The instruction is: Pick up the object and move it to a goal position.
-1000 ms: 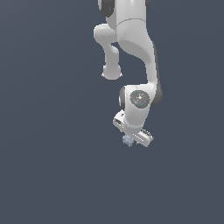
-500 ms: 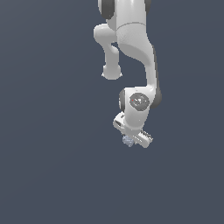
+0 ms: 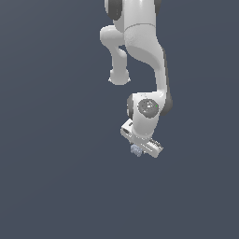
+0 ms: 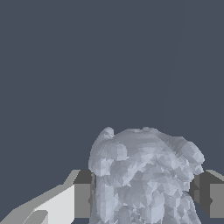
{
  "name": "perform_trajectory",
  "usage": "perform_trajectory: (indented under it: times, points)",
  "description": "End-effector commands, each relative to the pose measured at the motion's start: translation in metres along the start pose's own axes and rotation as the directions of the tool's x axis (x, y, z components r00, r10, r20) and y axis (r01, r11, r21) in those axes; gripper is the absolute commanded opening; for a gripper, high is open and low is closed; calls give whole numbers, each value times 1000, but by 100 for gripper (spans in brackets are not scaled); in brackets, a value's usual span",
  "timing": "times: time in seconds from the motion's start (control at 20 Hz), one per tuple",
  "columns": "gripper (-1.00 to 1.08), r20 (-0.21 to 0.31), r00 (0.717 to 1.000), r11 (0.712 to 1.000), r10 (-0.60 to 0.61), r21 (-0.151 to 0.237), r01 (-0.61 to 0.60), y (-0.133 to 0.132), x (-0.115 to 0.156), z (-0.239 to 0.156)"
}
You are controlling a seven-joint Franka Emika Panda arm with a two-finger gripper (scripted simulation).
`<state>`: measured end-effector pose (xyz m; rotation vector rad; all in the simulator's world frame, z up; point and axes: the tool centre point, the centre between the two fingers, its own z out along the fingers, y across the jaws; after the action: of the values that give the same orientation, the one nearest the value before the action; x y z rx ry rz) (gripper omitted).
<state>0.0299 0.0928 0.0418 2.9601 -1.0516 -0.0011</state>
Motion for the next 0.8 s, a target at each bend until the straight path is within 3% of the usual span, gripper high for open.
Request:
perform_trajectory:
  times: [0.0,0.4,0.75]
  points:
    - [-100,-1,1000,1000,1,0,-1,3,2,-4]
    - [-100,0,1000,1000,1,1,-1,26,13,-40]
    - [-100,1,1000,1000,1,2,-1,66,33,-101]
